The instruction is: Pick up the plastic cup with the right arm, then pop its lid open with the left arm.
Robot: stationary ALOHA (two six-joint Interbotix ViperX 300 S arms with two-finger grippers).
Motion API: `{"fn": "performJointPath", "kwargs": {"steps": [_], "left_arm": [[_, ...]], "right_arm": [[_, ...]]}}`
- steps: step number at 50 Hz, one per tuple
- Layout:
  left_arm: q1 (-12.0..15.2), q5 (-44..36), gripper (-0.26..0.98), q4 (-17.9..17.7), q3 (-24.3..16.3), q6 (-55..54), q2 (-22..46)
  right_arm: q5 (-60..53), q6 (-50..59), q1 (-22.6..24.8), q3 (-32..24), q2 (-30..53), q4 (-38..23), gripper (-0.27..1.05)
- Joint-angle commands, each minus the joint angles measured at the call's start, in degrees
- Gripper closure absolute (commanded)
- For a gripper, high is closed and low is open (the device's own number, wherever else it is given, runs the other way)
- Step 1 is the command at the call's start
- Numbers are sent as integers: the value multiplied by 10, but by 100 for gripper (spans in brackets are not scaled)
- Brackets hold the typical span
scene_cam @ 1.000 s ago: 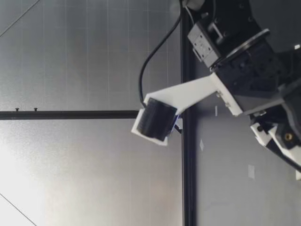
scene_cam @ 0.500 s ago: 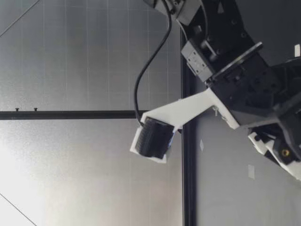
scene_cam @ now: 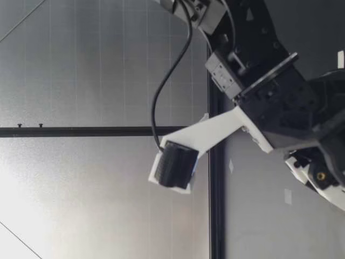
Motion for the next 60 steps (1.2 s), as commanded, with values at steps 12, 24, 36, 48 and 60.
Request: {"fn": "performJointPath", "kwargs": {"steps": [12,24,36,48,60], "left_arm": [[-2,-5,82,-1,2,-8,-15],[-2,-120,82,-15,78,-40,-143],[-3,-410,82,-78,174,-201,-236],[-3,-409,78,-108,130,-454,-200],[-2,-401,60,-70,76,-552,-149]], "right_arm": [[15,-2,-3,-6,-25,-2,38],[-90,-22,-3,112,-121,-9,41],[-423,-116,-5,228,-176,-7,53],[-501,-200,-9,202,-149,-6,64],[-501,-236,-25,190,-163,-6,70]]}}
